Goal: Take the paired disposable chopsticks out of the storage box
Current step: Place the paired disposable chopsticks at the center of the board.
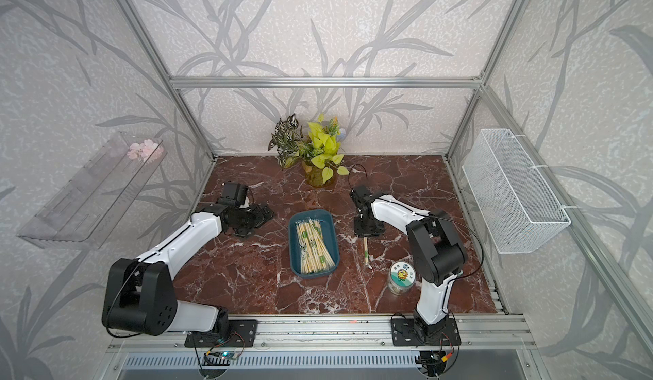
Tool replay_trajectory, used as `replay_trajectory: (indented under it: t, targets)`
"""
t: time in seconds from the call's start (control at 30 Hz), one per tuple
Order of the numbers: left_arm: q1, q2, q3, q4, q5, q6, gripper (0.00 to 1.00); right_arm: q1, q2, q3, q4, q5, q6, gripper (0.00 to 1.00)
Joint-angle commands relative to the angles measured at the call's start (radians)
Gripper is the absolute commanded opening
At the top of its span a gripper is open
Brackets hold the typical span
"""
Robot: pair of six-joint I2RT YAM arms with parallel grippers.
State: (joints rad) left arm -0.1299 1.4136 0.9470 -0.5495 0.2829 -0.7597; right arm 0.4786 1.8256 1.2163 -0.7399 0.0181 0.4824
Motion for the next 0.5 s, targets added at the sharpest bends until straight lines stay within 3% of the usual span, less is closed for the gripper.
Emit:
replay_trajectory:
  t: [0.0, 0.27, 0.47]
  targets:
    - [-0.002, -0.001, 0.01, -0.013, -0.002, 0.004, 0.99, -0.001, -0.06, 0.036, -0.032, -0.017, 0.017, 0.35]
    - [-0.002, -0.017, 0.022, -0.038, -0.033, 0.032, 0.99, 0.013, -0.144, 0.091, 0.001, -0.153, 0.034, 0.38]
    - [-0.002, -0.004, 0.027, -0.044, -0.032, 0.045, 0.99, 0.119, -0.136, 0.166, 0.002, -0.19, 0.036, 0.38]
